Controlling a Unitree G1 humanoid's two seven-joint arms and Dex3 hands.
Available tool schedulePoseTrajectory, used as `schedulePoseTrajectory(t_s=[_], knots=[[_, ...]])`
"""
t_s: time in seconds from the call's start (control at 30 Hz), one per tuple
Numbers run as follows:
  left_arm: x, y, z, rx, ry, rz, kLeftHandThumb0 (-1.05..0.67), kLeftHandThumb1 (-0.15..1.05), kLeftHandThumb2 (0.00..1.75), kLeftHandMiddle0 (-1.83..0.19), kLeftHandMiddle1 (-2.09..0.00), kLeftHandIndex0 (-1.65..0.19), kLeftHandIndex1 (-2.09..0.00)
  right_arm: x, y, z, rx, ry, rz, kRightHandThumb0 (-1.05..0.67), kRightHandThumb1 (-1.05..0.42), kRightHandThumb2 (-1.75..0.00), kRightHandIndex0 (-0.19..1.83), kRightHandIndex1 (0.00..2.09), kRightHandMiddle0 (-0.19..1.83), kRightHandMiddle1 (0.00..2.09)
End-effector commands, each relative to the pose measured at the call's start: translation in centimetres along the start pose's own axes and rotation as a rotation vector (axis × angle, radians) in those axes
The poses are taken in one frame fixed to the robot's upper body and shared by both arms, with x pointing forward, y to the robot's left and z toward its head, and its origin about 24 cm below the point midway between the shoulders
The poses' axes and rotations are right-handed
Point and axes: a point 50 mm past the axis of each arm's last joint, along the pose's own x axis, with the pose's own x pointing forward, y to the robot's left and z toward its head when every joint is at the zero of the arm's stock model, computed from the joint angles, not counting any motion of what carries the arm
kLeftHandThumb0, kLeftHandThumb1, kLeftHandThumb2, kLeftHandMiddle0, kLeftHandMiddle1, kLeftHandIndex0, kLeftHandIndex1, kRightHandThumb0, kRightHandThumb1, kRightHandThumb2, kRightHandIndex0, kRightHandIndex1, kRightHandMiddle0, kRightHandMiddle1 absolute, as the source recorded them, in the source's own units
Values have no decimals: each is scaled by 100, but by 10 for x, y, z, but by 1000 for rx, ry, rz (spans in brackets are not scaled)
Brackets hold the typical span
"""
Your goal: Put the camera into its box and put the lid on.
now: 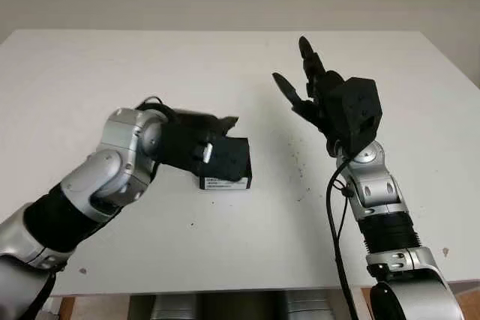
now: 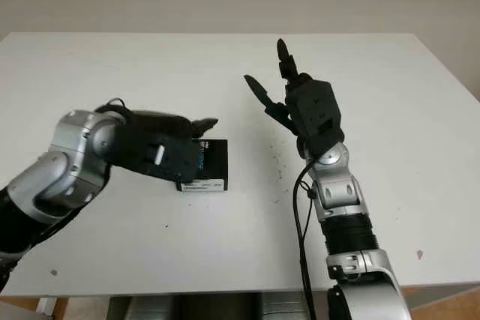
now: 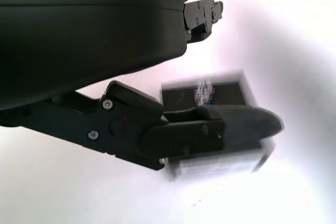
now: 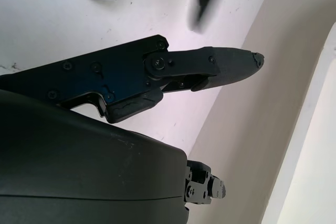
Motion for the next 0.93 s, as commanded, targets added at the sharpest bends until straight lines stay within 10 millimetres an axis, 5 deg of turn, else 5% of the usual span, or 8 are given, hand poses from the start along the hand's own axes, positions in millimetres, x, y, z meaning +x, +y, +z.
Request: schedulePoseTrajectory(t_s=[0.0,0.4,0.7,0.9], knots=[[-9,9,-8,-142,-46,110,-76,105,57,19,0,19,0,-2,-3,6,-3,-24,-5,-78,-105,-34,-19,2,-13,6],[-7,4,-74,-759,-191,625,-73,105,64,19,0,19,0,-2,-4,3,8,0,-26,-76,-105,-55,-19,4,-14,5],[11,-27,-106,-1061,-188,718,-81,105,66,19,0,19,0,0,-1,-5,60,3,-37,-75,-105,-57,-19,0,-19,4],[16,-37,-114,-1103,-218,735,-81,105,75,19,0,19,0,-1,3,-11,72,8,-27,-74,-105,-61,-19,0,-19,1]])
